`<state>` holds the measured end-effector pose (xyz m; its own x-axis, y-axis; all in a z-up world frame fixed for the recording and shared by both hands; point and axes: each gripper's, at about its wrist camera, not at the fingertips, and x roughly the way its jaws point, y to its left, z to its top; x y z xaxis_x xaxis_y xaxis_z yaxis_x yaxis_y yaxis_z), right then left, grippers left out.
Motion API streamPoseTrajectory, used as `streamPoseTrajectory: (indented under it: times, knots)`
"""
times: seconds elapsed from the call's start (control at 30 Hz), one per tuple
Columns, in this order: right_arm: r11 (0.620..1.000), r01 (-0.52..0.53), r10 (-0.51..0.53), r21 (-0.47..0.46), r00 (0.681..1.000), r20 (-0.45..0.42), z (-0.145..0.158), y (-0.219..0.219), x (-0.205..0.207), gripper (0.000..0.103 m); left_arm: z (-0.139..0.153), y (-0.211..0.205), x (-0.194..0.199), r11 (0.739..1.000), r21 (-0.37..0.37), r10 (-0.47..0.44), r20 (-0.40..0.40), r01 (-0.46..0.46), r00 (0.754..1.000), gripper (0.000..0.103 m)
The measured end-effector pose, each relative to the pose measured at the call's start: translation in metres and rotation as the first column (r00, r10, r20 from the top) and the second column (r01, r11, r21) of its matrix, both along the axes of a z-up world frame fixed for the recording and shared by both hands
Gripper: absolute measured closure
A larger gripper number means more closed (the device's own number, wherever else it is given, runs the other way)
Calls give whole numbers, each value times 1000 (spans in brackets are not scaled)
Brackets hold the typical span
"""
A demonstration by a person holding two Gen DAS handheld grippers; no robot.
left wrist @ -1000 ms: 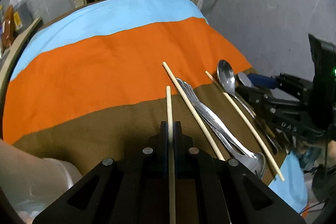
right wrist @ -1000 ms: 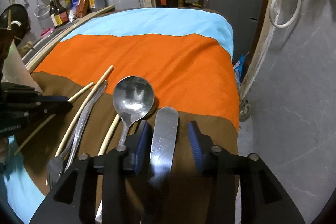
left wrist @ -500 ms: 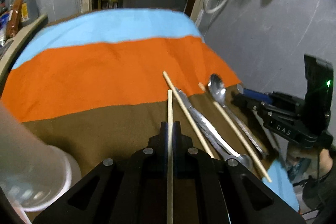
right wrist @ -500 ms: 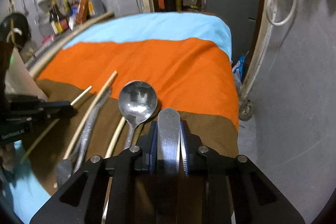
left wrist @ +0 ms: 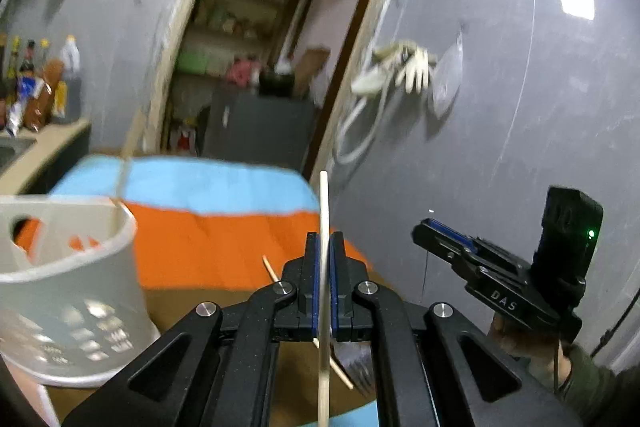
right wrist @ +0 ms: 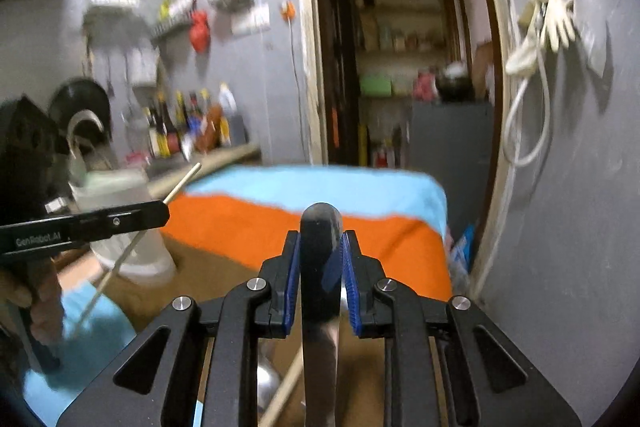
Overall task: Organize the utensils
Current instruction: 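Lift the chopstick and knife and lower both into the white caddy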
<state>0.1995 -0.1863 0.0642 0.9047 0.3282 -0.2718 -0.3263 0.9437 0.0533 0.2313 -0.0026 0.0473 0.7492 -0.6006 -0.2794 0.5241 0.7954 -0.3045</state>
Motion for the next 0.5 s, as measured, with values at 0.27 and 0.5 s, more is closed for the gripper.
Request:
streamPoseTrajectory:
  times: [0.27, 0.5]
  knots:
    - [983, -129, 108, 127, 981, 160, 58, 31, 1, 86, 53, 58, -7, 987, -113, 128, 97, -117, 987, 101]
    - [943, -285, 241, 174, 941, 238, 90, 87, 20, 86, 81, 133, -5, 948, -187, 289, 158, -259, 944, 101]
